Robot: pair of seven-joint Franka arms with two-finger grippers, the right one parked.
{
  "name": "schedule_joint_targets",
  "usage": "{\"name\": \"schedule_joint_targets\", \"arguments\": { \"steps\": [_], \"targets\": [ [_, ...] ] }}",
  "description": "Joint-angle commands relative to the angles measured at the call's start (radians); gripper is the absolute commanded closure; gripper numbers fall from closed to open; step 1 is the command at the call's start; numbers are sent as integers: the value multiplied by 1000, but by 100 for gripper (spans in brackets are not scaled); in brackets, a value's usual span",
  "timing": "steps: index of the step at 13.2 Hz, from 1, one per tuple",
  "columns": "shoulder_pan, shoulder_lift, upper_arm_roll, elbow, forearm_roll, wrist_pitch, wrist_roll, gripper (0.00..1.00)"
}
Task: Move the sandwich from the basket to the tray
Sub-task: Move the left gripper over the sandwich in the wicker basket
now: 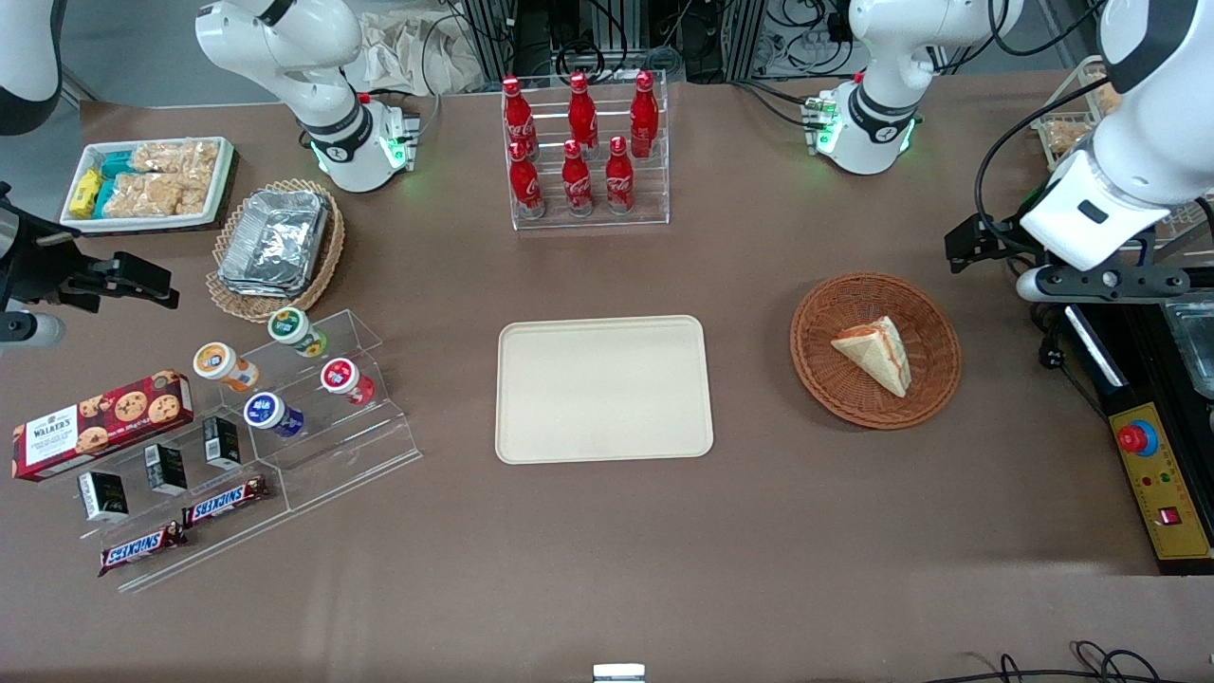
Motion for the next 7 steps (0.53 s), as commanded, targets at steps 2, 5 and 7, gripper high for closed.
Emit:
{"name": "schedule_joint_targets", "arguments": {
  "steps": [2, 5, 7],
  "targets": [
    [1, 27, 4, 35, 2, -24, -26, 0],
    [8, 38, 10, 38, 13, -13, -121, 0],
    [30, 33, 11, 20, 11, 2, -211, 0]
  ]
}}
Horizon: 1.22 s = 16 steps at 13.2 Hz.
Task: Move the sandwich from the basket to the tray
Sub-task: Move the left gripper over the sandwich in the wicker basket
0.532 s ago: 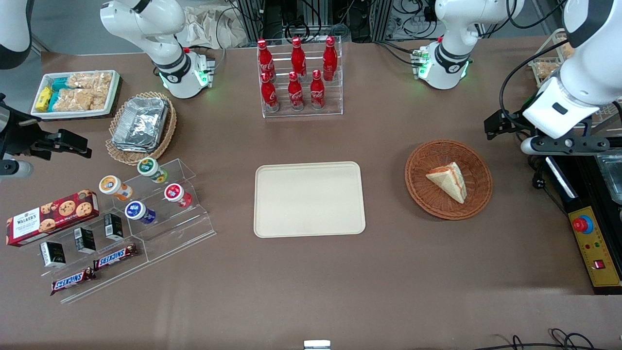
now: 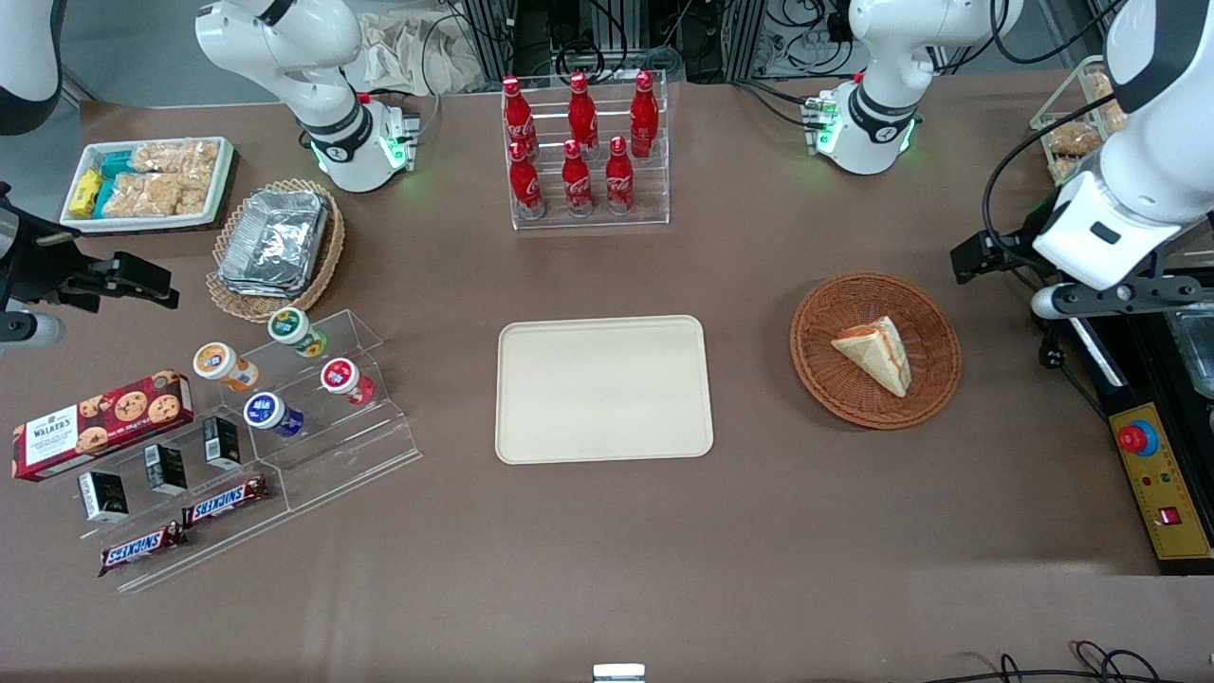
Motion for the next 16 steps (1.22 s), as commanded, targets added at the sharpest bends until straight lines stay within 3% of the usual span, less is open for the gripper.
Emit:
{"name": "schedule_joint_targets", "arguments": {
  "steps": [1, 4, 7, 9, 12, 16],
  "targets": [
    [19, 1, -4, -24, 8, 22, -161, 0],
    [19, -92, -5, -258, 11, 249, -448, 0],
    [20, -192, -4, -547, 10, 504, -567, 0],
    [19, -188, -5, -651, 10, 642, -670, 0],
    [19, -159, -5, -739, 8, 730, -675, 0],
    [20, -78, -5, -889, -10, 997, -685, 0]
  ]
}}
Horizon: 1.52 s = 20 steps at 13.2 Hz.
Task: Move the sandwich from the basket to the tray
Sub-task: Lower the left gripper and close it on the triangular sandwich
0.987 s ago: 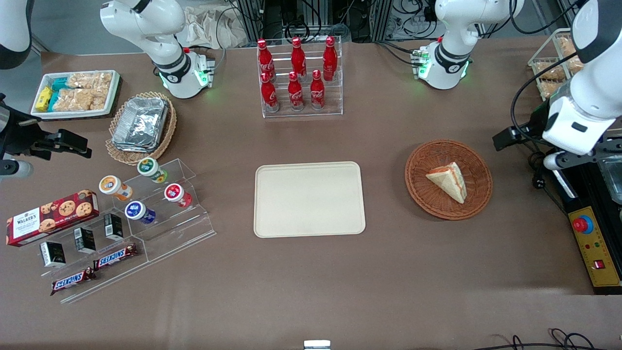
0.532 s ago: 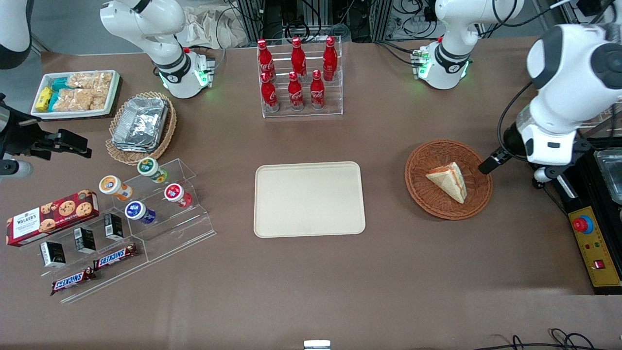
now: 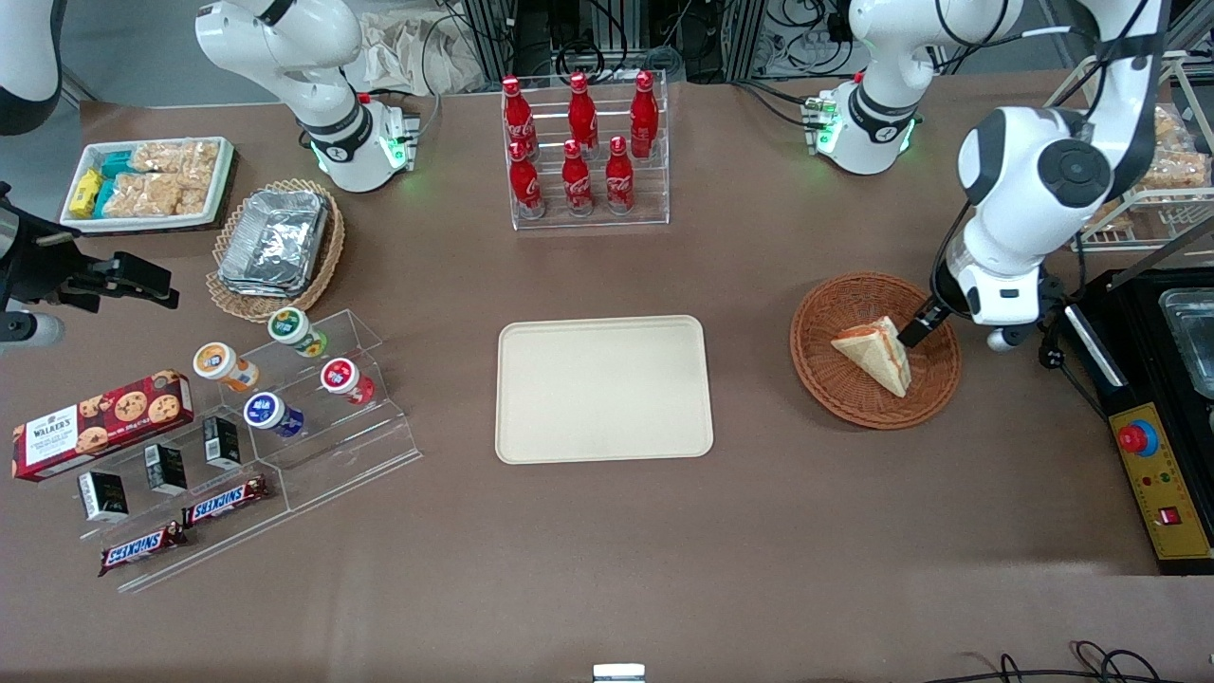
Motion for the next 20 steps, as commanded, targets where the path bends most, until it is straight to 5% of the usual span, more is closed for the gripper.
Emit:
{"name": "schedule_joint_targets", "arguments": {
  "steps": [1, 8, 9, 10, 11, 14, 20],
  "targets": [
    [5, 58, -4, -93, -6, 174, -41, 0],
    [4, 235, -4, -141, -6, 427, -72, 1],
    [4, 250, -6, -138, -6, 447, -75, 24],
    [5, 247, -4, -135, -6, 447, -78, 78],
    [4, 241, -6, -132, -6, 446, -74, 100],
    [-10, 156, -17, -119, -3, 405, -74, 100],
    [-10, 11, -76, 40, 15, 17, 3, 100]
  ]
}}
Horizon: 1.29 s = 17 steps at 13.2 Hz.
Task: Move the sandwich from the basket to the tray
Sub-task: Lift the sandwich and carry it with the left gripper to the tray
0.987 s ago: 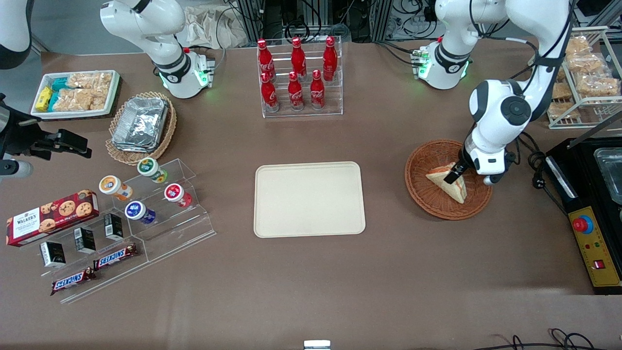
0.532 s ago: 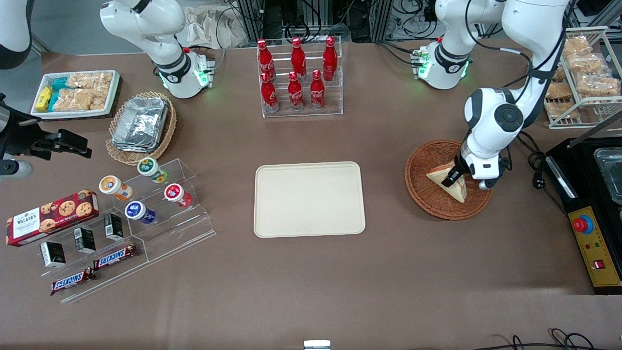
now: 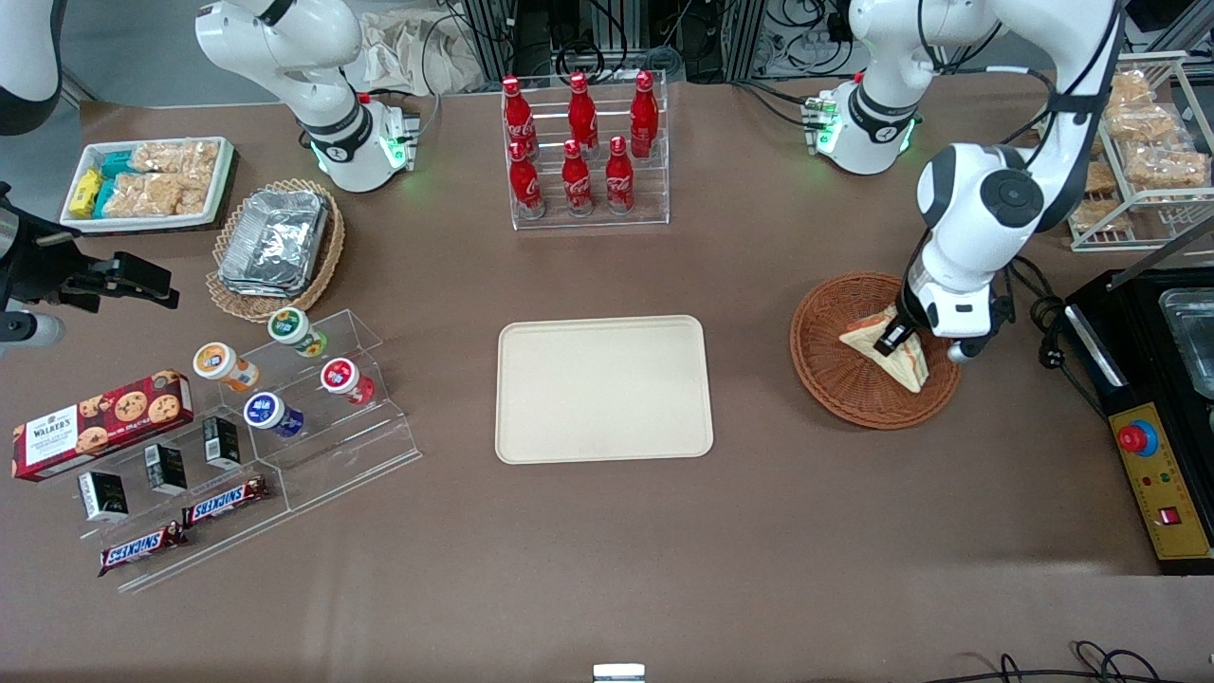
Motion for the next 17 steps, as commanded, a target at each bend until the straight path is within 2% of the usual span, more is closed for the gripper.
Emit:
{"name": "schedule_joint_targets", "arguments": {
  "steps": [1, 4, 6, 10, 11, 14, 17],
  "targets": [
    [-2, -29, -54, 143, 15, -204, 35, 100],
    [-2, 70, -160, 429, 17, -503, 60, 100],
    [-3, 147, -241, 550, 47, -565, 52, 100],
    [-20, 259, -373, 625, 162, -544, 58, 100],
    [-53, 317, -377, 663, 196, -533, 47, 100],
    [-126, 475, -375, 763, 234, -503, 43, 100],
    [-161, 587, -374, 774, 250, -380, 40, 100]
  ]
}}
